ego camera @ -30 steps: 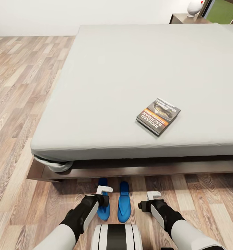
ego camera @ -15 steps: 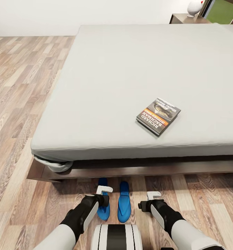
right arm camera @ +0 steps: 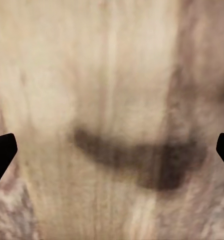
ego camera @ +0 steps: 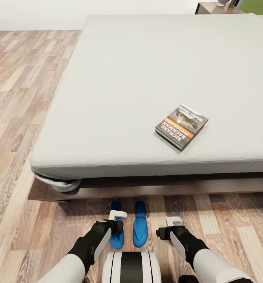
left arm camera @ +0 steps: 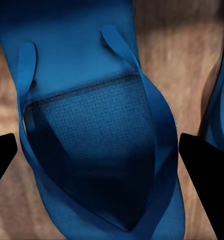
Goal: In the bedroom, move the book from the bed onto either nightstand, and place the two sandals side by side next to the bed.
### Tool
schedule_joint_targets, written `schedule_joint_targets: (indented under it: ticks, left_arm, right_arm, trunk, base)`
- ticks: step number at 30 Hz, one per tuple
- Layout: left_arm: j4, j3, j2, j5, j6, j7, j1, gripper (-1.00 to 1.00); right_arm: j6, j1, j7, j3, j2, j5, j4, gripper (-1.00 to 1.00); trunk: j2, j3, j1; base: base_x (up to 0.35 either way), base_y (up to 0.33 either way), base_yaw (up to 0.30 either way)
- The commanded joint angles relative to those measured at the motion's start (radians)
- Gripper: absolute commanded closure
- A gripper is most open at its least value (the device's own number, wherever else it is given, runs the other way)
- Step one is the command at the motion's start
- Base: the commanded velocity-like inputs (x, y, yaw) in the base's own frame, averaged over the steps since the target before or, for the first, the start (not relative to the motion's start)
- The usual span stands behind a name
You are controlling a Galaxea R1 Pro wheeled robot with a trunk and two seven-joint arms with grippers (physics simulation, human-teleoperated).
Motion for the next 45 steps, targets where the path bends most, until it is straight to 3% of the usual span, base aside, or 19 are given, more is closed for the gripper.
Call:
schedule_joint_targets:
  ticks: [1, 4, 16, 19, 20, 22, 23, 35, 38, 45]
  left_arm:
    - [-0.002, -0.005, 0.001, 0.010, 0.005, 0.007, 0.000, 1.00]
    - [-0.002, -0.005, 0.001, 0.010, 0.004, 0.006, 0.000, 1.00]
    - [0.000, -0.011, 0.002, 0.009, -0.006, 0.003, 0.000, 1.00]
    - [0.001, -0.041, 0.004, 0.008, -0.015, 0.003, 0.000, 1.00]
    - [0.002, -0.086, 0.006, 0.007, -0.022, 0.003, 0.000, 1.00]
    - [0.002, -0.130, 0.008, 0.007, -0.027, 0.003, 0.000, 1.00]
    - [0.002, -0.134, 0.008, 0.007, -0.027, 0.003, 0.000, 1.00]
    - [-0.007, -0.139, 0.011, 0.006, -0.031, 0.003, 0.000, 1.00]
    - [-0.009, -0.140, 0.011, 0.007, -0.031, 0.004, 0.000, 1.00]
    - [-0.008, -0.138, 0.011, 0.006, -0.101, 0.004, 0.000, 1.00]
  right_arm:
    - [0.005, 0.000, -0.006, 0.008, -0.001, -0.010, -0.002, -1.00]
    - [0.005, 0.000, -0.006, 0.008, -0.001, -0.010, -0.002, -1.00]
    - [0.005, 0.000, -0.006, 0.008, -0.001, -0.010, -0.002, -1.00]
    - [0.005, 0.000, -0.006, 0.008, -0.001, -0.010, -0.003, -1.00]
    - [0.005, 0.000, -0.005, 0.008, -0.002, -0.011, -0.003, -1.00]
    - [0.005, 0.000, -0.005, 0.007, -0.003, -0.012, -0.003, -1.00]
    - [0.005, 0.000, -0.005, 0.007, -0.003, -0.012, -0.003, -1.00]
    - [0.005, 0.000, -0.005, 0.007, -0.004, -0.012, -0.003, -1.00]
    - [0.005, 0.000, -0.004, 0.008, -0.004, -0.012, -0.003, -1.00]
    - [0.005, 0.000, -0.004, 0.008, -0.004, -0.012, -0.003, -1.00]
  trunk:
    - [0.000, -0.005, 0.000]
    - [-0.001, -0.016, 0.002]
    - [-0.001, -0.016, 0.002]
    - [-0.001, -0.016, 0.002]
    - [-0.001, -0.016, 0.002]
    - [-0.001, -0.016, 0.002]
    - [-0.001, -0.016, 0.002]
    - [-0.001, -0.016, 0.002]
    - [-0.002, -0.028, 0.003]
    - [-0.002, -0.032, 0.003]
  base:
    - [0.000, 0.000, 0.000]
    - [0.000, 0.000, 0.000]
    - [0.000, 0.000, 0.000]
    - [0.000, 0.000, 0.000]
    - [0.000, 0.000, 0.000]
    - [0.000, 0.000, 0.000]
    - [0.000, 0.000, 0.000]
    - [0.000, 0.000, 0.000]
    - [0.000, 0.000, 0.000]
    - [0.000, 0.000, 0.000]
